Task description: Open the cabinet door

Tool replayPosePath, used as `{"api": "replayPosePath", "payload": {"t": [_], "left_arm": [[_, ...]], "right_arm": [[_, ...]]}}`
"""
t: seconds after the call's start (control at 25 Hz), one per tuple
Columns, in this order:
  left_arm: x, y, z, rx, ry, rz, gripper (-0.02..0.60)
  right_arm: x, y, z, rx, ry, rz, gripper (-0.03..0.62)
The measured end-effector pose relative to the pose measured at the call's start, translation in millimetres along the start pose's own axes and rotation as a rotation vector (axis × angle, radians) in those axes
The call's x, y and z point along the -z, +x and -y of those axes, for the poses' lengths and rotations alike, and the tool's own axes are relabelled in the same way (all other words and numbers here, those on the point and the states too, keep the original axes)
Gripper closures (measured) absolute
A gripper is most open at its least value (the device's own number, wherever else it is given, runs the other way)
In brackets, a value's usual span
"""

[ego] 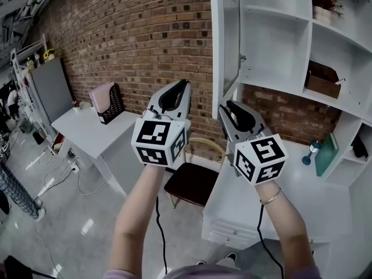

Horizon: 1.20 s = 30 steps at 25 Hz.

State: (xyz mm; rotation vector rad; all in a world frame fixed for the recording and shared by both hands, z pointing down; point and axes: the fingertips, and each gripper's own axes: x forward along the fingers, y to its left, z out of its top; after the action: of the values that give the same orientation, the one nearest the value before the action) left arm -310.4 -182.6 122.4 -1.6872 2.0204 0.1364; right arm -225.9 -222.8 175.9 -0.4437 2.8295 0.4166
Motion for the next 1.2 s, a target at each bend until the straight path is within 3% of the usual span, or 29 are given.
{"api": "replayPosePath", "payload": {"t": [0.52, 0.68, 0.88, 1.2], "left_arm": [[114, -48, 47, 0.036, -0.121, -0.188, 0.58], [147, -68, 68, 0.059, -0.154, -0.258, 0.58], [181, -93, 81, 0.056, -0.135, -0.329, 0.581], [224, -143, 104, 0.064, -0.224, -0.449, 0.581]], "right_arm": [[80, -69, 10, 0.059, 0.107, -0.139, 0.588], [111, -93, 11, 0.091, 0.146, -0.197, 0.589], [150, -118, 5, 0.12, 0.192, -0.28, 0.59], [196, -161, -9, 0.164, 0.295, -0.397, 0.591]]}}
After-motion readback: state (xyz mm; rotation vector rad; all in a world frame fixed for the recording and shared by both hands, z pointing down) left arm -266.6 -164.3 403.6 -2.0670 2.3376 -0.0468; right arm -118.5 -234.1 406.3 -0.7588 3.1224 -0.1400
